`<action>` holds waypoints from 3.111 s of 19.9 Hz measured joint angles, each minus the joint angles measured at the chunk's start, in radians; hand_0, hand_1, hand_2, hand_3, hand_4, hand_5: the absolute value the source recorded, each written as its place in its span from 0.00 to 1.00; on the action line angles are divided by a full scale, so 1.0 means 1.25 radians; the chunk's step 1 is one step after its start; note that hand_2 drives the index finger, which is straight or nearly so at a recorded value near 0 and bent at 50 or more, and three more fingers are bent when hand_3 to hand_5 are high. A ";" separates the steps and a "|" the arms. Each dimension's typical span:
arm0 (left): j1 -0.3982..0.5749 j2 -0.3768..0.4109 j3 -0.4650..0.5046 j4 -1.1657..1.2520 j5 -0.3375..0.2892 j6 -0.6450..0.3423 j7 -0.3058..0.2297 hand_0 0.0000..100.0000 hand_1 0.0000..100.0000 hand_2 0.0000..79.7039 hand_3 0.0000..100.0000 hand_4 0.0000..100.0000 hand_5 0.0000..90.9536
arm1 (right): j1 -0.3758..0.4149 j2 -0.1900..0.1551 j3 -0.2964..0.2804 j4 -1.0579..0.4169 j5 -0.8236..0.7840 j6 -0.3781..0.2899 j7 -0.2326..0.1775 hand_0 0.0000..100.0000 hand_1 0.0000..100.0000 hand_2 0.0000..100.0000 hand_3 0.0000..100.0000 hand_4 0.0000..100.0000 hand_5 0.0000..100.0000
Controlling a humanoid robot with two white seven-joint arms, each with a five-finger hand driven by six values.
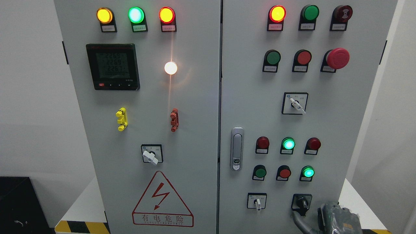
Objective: Flip black knob to close circuit
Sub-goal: 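Raise the right hand up to the black rotary knob near the cabinet bottom, then grip the black knob with the right hand and twist it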
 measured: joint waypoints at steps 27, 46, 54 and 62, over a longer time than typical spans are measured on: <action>0.000 0.000 0.000 0.000 0.000 0.000 0.000 0.12 0.56 0.00 0.00 0.00 0.00 | -0.009 -0.018 -0.018 0.026 0.000 -0.008 -0.008 0.00 0.02 0.99 1.00 1.00 1.00; 0.000 0.000 0.000 0.000 0.000 0.000 -0.001 0.12 0.56 0.00 0.00 0.00 0.00 | -0.024 -0.020 -0.034 0.033 -0.001 -0.009 -0.006 0.00 0.03 0.99 1.00 1.00 1.00; 0.000 0.000 0.000 0.000 0.000 0.000 -0.001 0.12 0.56 0.00 0.00 0.00 0.00 | -0.026 -0.020 -0.039 0.032 -0.003 -0.009 -0.005 0.00 0.04 1.00 1.00 1.00 1.00; 0.000 0.000 0.000 0.000 0.000 0.000 -0.003 0.12 0.56 0.00 0.00 0.00 0.00 | -0.026 -0.020 -0.042 0.027 -0.007 -0.008 -0.004 0.00 0.05 1.00 1.00 1.00 1.00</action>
